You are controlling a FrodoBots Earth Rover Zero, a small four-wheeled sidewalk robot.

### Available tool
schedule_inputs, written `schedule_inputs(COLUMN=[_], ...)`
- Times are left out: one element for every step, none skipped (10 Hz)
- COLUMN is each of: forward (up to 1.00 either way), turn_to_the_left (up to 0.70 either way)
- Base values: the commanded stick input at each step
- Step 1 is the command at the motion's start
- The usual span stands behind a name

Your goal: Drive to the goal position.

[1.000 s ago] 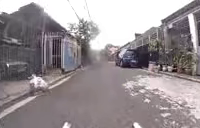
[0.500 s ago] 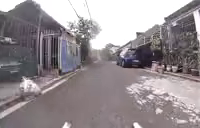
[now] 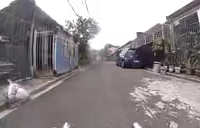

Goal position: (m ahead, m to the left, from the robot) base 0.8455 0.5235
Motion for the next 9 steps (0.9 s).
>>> schedule_inputs(forward=[0.70, 0.70, 0.70, 0.70, 0.70, 0.70, 0.70, 0.70, 0.70], turn_to_the_left=[0.00, 0.00, 0.00, 0.00, 0.00, 0.00, 0.00, 0.00, 0.00])
